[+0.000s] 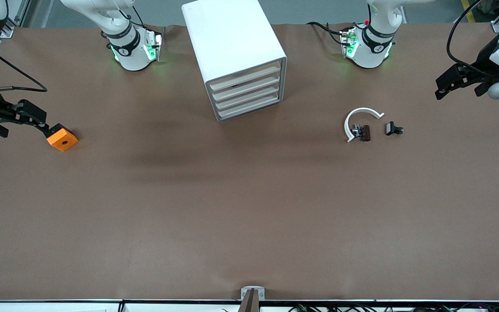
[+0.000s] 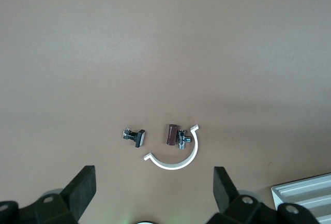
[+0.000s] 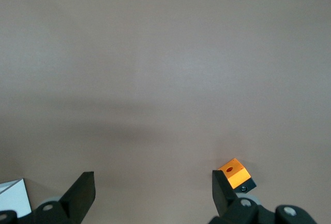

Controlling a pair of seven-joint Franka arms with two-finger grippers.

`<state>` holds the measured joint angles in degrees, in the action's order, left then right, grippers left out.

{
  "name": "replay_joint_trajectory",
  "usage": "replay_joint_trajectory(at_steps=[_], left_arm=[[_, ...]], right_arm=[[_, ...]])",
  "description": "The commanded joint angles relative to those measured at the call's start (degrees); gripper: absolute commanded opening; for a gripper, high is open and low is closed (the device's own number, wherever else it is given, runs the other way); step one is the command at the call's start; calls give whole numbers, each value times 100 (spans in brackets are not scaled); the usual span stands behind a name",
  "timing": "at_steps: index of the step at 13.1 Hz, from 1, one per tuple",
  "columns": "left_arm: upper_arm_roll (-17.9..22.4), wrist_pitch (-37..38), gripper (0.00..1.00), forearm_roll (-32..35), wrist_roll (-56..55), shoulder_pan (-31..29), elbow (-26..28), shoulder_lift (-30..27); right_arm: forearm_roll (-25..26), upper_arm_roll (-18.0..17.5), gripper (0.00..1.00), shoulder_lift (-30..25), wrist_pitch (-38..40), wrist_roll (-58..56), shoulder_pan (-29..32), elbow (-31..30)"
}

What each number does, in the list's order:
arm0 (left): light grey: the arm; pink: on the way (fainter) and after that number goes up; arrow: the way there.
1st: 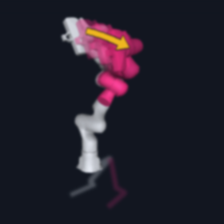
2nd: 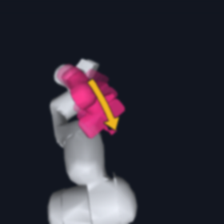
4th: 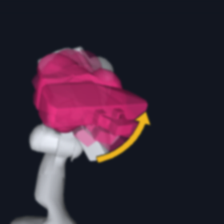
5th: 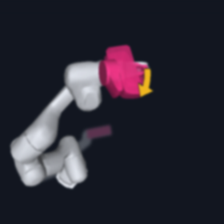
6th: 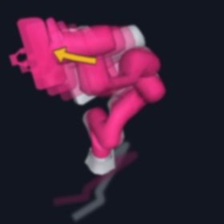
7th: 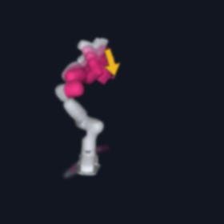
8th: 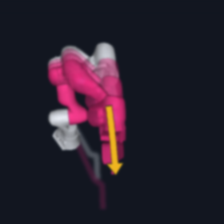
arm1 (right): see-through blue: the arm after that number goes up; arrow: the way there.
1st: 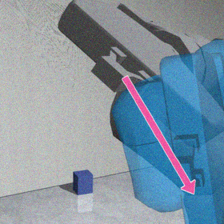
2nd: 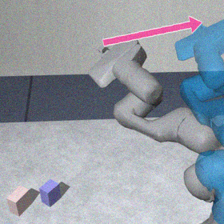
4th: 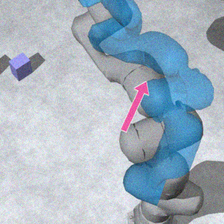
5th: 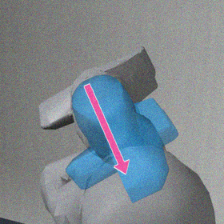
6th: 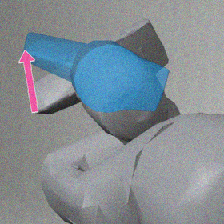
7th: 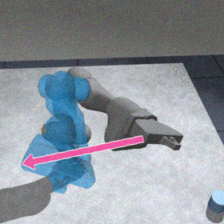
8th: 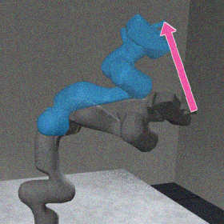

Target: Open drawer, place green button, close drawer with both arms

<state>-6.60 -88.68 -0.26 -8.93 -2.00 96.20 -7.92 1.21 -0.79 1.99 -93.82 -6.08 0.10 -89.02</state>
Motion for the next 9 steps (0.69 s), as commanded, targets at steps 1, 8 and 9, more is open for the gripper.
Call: replay_joint_trajectory(at_steps=[1, 8, 9], left_arm=[[45, -62, 100, 114, 14, -11, 31, -60], [45, -53, 100, 114, 14, -37, 4, -25], [45, -53, 100, 114, 14, -37, 4, -25]], right_arm=[[90, -61, 100, -6, 22, -42, 16, 43], [90, -61, 100, 12, 13, -51, 16, 42], [90, -61, 100, 12, 13, -51, 16, 43]])
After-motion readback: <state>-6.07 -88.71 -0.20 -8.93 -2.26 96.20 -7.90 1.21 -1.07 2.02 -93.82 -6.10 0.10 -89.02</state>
